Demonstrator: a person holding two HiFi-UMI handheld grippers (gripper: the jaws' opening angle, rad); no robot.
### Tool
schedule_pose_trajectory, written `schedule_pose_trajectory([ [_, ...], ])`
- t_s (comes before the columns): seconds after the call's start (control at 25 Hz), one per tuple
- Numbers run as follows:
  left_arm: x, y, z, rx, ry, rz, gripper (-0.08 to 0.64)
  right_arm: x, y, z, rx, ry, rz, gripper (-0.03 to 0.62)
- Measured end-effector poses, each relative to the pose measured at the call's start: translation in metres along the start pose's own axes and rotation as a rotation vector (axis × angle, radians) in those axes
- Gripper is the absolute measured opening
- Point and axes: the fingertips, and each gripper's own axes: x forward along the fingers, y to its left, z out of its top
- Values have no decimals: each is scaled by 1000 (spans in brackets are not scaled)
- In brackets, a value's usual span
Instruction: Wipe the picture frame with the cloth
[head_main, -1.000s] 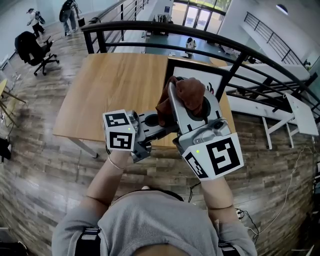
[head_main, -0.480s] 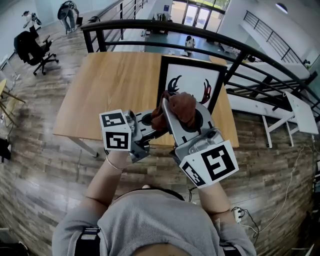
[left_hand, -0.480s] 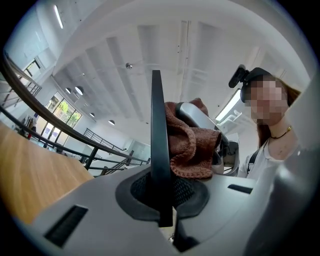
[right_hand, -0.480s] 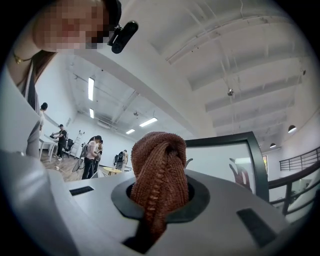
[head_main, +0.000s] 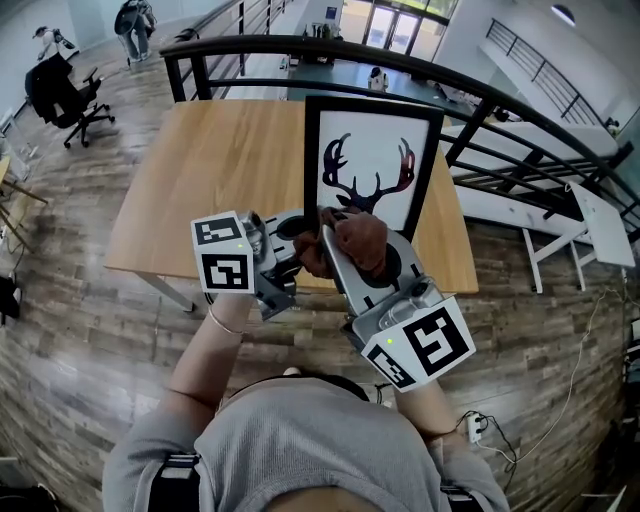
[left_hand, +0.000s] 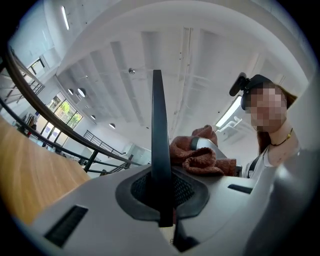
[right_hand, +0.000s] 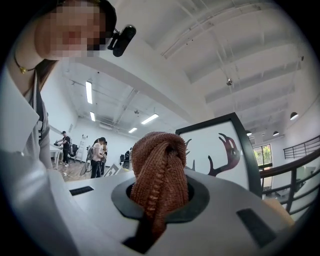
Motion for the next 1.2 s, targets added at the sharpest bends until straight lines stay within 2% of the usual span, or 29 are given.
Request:
schedule_pose_trajectory([
  [0.52,1,3,-1,7,-10,33,17,-22,6,-28,28,52,12,44],
  [0.88,1,4,0,25,-24,59,17,-36,13,-51,10,137,55,44],
  [1.04,1,5,-2,30,-11,64,17,-42,7,-10,-73,45,62,44],
  [1.2,0,9,-3,2,10,54,17,-37,-22,65,-162,-127,-33,44],
])
